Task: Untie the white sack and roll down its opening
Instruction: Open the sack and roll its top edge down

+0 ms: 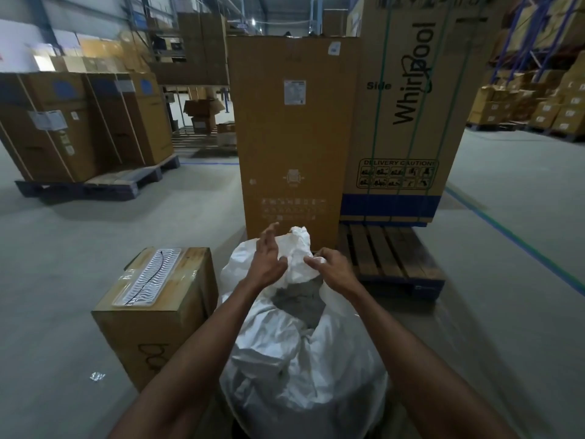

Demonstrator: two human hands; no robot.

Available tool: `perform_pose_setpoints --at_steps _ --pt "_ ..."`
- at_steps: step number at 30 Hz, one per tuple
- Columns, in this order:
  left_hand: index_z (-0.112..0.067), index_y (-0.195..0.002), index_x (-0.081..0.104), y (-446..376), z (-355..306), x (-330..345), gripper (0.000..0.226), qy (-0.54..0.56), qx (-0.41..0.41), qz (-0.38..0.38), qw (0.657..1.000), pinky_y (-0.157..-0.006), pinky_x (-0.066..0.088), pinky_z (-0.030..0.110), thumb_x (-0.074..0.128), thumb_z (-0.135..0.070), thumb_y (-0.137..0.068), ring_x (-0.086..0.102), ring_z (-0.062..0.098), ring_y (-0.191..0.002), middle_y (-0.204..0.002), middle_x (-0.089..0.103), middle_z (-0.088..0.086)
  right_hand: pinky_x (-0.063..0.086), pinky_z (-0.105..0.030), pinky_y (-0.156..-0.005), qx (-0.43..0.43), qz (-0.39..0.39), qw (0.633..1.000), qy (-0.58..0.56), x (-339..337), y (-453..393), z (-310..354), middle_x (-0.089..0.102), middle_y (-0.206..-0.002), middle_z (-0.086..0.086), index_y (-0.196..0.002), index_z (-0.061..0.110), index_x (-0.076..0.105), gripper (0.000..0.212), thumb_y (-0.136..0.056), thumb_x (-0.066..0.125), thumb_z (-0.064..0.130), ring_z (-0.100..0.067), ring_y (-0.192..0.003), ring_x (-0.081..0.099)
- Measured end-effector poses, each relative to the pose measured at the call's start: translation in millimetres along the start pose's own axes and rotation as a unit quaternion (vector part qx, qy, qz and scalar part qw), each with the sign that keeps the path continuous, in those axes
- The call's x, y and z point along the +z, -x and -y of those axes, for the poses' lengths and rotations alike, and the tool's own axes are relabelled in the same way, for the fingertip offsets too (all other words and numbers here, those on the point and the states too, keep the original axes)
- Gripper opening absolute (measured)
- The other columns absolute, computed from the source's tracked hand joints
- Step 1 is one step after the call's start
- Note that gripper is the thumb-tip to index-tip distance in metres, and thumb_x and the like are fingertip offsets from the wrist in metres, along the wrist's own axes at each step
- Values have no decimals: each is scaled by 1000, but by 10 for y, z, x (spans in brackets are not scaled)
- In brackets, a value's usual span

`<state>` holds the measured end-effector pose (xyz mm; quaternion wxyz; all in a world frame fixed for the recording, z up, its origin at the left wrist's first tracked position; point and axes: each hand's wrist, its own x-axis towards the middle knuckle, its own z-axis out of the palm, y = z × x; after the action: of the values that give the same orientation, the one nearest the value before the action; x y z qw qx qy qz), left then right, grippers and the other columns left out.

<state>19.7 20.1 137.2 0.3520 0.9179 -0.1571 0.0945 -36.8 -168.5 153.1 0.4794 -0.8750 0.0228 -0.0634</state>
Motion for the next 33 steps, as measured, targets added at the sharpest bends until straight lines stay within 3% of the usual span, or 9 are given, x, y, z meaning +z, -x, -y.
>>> perform_pose_setpoints --at_steps 3,8,10,13,16,20,22,26,33 --pt "-26 -160 3 -152 53 60 89 -40 25 58 997 -124 19 47 62 -23 -94 16 29 -154 -169 9 3 56 -42 -72 -105 28 982 154 -45 5 45 70 -86 5 -98 26 61 25 -95 61 50 -16 -77 67" --pt "-34 -160 -9 -431 -24 134 97 -101 3 141 985 -122 11 59 61 -25 -94 10 38 -154 -169 10 9 44 -28 -53 -332 72 842 418 -227 -16 10 58 -74 1 -121 27 35 35 -100 61 37 -13 -54 49" --pt "-35 -159 -11 -526 -56 163 103 -102 -10 148 984 -121 10 60 66 -32 -92 14 39 -153 -167 18 13 39 -25 -52 -353 63 825 438 -309 -45 -20 56 -73 2 -127 28 33 44 -98 66 31 -13 -52 47" --pt "-25 -156 25 -642 -27 140 81 -113 -34 128 985 -118 22 55 70 -34 -89 33 36 -143 -155 40 14 42 -25 -59 -274 16 874 400 -381 -75 -41 65 -87 0 -131 23 46 40 -97 66 30 -15 -65 58" --pt "-22 -126 61 -618 95 48 44 -116 -25 126 985 -104 41 48 72 -42 -89 47 31 -125 -127 60 6 40 -26 -60 -105 -65 943 309 -458 -109 -137 68 -99 0 -117 24 58 18 -99 63 25 -15 -78 59" --pt "-20 -105 65 -436 284 -56 15 20 29 104 994 -95 51 45 68 -32 -95 61 24 -109 -109 66 2 51 -28 -74 11 -50 978 201 -451 -187 -330 66 -120 -4 -119 20 65 32 -89 64 7 -19 -99 61" --pt "-19 -113 62 -330 268 -111 16 68 36 130 988 -94 52 42 60 -29 -101 66 22 -101 -104 69 1 54 -34 -86 27 15 989 148 -351 -198 -319 61 -127 -2 -126 21 62 46 -82 72 11 -21 -111 59" --pt "-25 -113 58 -216 144 -196 10 74 33 129 988 -75 54 33 55 -29 -104 63 12 -87 -94 64 -10 52 -29 -74 28 91 995 31 -131 -186 -150 65 -114 2 -120 21 66 36 -88 74 37 -15 -99 64" --pt "-12 -110 68 -109 164 -400 16 39 18 117 992 -84 51 38 53 -12 -103 63 26 -94 -103 68 6 52 -33 -74 -3 94 996 9 -120 -89 -75 65 -103 -4 -105 16 63 29 -94 68 42 -19 -92 62"
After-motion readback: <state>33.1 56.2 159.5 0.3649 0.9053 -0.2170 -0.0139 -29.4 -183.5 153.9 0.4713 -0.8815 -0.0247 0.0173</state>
